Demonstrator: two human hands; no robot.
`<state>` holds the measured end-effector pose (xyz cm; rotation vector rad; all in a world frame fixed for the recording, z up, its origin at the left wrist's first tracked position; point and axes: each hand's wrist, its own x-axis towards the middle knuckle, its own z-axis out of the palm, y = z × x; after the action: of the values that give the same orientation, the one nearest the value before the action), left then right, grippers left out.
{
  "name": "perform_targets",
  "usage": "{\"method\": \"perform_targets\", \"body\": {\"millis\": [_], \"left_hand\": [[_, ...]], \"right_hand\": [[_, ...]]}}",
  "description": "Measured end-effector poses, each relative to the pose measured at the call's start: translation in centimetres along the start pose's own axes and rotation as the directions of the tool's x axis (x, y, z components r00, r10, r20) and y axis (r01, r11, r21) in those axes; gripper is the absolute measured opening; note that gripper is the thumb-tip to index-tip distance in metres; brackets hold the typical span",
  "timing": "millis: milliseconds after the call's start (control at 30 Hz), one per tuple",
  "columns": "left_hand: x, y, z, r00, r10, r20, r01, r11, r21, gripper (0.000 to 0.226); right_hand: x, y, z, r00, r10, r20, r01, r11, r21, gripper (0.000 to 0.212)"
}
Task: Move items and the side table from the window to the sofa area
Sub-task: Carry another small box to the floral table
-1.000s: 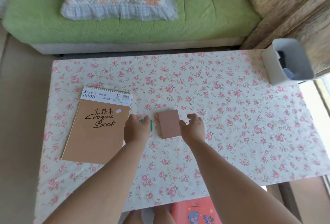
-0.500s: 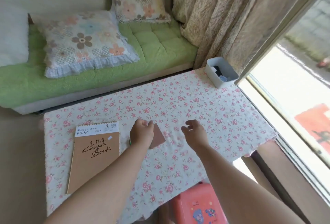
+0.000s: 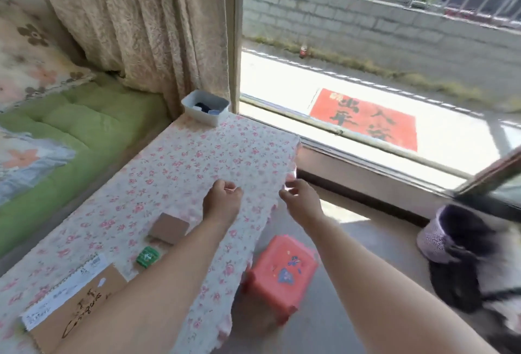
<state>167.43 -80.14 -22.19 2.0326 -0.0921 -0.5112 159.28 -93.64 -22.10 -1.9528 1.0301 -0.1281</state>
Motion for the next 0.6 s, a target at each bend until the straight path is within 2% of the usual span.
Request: {"method": "perform_targets", "body": {"millis": [167, 333, 433, 500, 533, 600], "left_hand": [[-3.6, 2.5, 7.6, 0.968, 0.111, 0.227, -0.125, 0.991, 0.052, 0.011], [-10.3, 4.8, 17.7, 0.866, 0.210, 0.454, -0.286, 0.952, 0.106, 0.008], [-17.1, 5.9, 24.4, 0.755, 0.253, 0.605, -0.378, 0.922, 0.087, 0.011], [-20.4, 6.1, 27.1, 0.706, 0.264, 0.657, -0.412, 0.908, 0.078, 0.016], [-24.7, 5.9, 29.9, 0.645, 0.264, 0.717, -0.442, 0.894, 0.068, 0.017], [-29.2, 5.5, 32.7, 0.581, 0.250, 0.775, -0.458, 0.887, 0.057, 0.017]], "right_hand": [[-3.2, 5.8, -6.5, 0.978, 0.144, -0.151, -0.128, 0.985, 0.113, 0.033], [-8.9, 14.9, -14.9, 0.883, 0.339, -0.326, -0.249, 0.925, 0.287, 0.029], [-14.7, 21.4, -20.6, 0.772, 0.467, -0.431, -0.299, 0.865, 0.402, 0.027], [-17.7, 24.4, -22.9, 0.715, 0.523, -0.464, -0.320, 0.835, 0.448, 0.028], [-21.3, 27.3, -25.3, 0.652, 0.569, -0.500, -0.334, 0.808, 0.484, 0.027], [-25.4, 30.5, -27.7, 0.591, 0.615, -0.522, -0.342, 0.777, 0.528, 0.024]]}}
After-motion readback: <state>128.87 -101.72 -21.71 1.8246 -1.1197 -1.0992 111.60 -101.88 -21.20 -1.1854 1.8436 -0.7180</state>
